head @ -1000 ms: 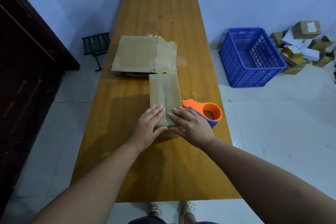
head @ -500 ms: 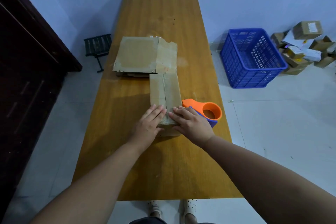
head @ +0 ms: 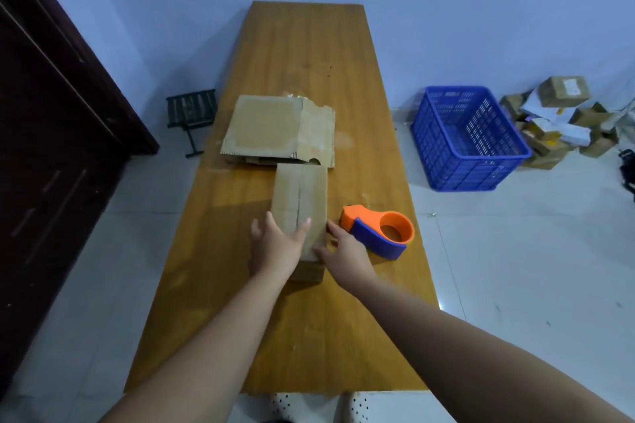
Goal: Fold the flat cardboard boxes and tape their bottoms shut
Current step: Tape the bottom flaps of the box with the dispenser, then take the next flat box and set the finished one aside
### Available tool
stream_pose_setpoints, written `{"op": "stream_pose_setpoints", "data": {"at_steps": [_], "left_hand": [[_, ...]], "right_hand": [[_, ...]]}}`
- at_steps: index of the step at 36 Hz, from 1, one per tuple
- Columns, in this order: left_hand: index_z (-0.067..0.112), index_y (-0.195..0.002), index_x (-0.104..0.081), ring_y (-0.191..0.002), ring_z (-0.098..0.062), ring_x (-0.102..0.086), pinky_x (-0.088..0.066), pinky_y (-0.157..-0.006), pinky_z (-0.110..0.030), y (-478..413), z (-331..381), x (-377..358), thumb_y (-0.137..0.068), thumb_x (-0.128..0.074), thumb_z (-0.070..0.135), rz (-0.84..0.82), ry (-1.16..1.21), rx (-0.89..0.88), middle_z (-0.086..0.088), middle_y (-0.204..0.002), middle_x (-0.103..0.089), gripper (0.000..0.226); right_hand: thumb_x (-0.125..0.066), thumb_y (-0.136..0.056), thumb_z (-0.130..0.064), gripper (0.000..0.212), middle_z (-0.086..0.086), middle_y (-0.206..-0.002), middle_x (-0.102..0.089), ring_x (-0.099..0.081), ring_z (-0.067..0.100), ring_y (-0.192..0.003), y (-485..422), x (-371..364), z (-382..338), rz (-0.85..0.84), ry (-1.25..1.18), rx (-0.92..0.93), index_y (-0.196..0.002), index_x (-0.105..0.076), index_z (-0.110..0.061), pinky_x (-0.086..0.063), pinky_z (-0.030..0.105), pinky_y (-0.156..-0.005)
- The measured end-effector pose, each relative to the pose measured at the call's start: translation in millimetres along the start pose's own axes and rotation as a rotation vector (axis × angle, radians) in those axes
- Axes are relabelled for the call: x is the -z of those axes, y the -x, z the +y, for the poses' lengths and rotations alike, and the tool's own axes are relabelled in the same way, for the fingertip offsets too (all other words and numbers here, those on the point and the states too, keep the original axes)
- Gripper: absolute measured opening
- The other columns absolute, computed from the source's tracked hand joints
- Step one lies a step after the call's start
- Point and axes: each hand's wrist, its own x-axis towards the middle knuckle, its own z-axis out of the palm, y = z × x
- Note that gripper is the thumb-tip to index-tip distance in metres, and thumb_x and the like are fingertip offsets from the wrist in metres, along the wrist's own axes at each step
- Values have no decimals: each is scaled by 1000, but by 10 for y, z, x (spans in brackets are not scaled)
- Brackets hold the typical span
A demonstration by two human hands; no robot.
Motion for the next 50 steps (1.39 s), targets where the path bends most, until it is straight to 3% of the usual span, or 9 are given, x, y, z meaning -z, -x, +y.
{"op": "stream_pose_setpoints", "data": {"at_steps": [6, 13, 19, 25, 28, 35, 39, 43, 50], "left_hand": [[17, -148, 18, -143, -37, -8, -16, -112, -56, 45, 111, -13, -64, -65, 73, -158, -219, 63, -12, -158, 5, 131], [28, -144, 26, -135, -37, -23, -30, -107, -55, 21, -85, 148, -67, -69, 65, -119, -316, -11, -13, -152, -10, 128], [36, -147, 15, -136, -30, -27, -31, -104, -46, 49, -267, 438, -71, -75, 49, -229, 396, -88, -7, -154, -15, 119], [45, -147, 3, -114, -18, -55, -47, -85, -32, -21, -531, 596, -45, -79, 44, -406, 1014, -103, -2, -140, -46, 131], [29, -146, -28, -108, -19, -62, -55, -74, -30, -45, -574, 625, -60, -81, 37, -507, 1151, -143, -5, -128, -59, 101], [24, -126, -54, -118, -22, -52, -42, -92, -34, -118, -531, 810, -75, -69, 27, -469, 1156, -54, -2, -124, -61, 53], [28, -138, -41, -122, -21, -47, -40, -94, -36, -152, -312, 988, -94, -44, 50, 21, 1110, 10, 0, -142, -45, 50], [22, -142, -34, -126, -17, -42, -34, -90, -28, -191, -97, 1269, -97, -44, 43, 429, 837, -178, -3, -144, -38, 52], [17, -138, -43, -123, -21, -44, -34, -90, -31, -334, 113, 1484, -95, -40, 51, -12, 520, -212, -1, -134, -49, 55]], "right_hand": [[-64, -90, -31, 66, -9, -146, -44, -43, 16, -133, 91, -76, 86, -82, -164, -50, -147, -30, -34, -41, 34, -107], [-57, -85, -1, 63, -2, -134, -54, -51, 17, -121, 136, 144, 122, -428, -459, -219, -137, -46, -35, -43, 40, -103], [-64, -90, -32, 56, 2, -133, -52, -52, 18, -117, 33, 263, 37, 110, -454, -263, -140, -41, -25, -45, 34, -97], [-66, -75, -58, 64, 4, -135, -47, -48, 31, -122, 44, 348, -167, -281, -810, -396, -129, -48, -27, -44, 55, -98], [-69, -74, -45, 55, 11, -131, -49, -51, 36, -117, 87, 334, -307, -349, -934, -336, -122, -54, -23, -49, 56, -91], [-71, -84, -25, 39, 2, -116, -62, -61, 18, -104, 103, 449, -563, -201, -540, -7, -120, -55, -21, -55, 31, -84], [-78, -72, -45, 66, -4, -142, -26, -31, 12, -128, 29, 555, -573, 44, 235, 314, -128, -49, -26, -32, 27, -106], [-76, -72, -47, 60, 7, -153, -6, -11, 29, -142, 56, 562, -601, 165, 610, 579, -121, -54, -21, -29, 40, -113], [-76, -72, -46, 56, 10, -153, -4, -11, 33, -142, 46, 492, -660, 225, 673, 623, -118, -54, -24, -32, 44, -112]]}}
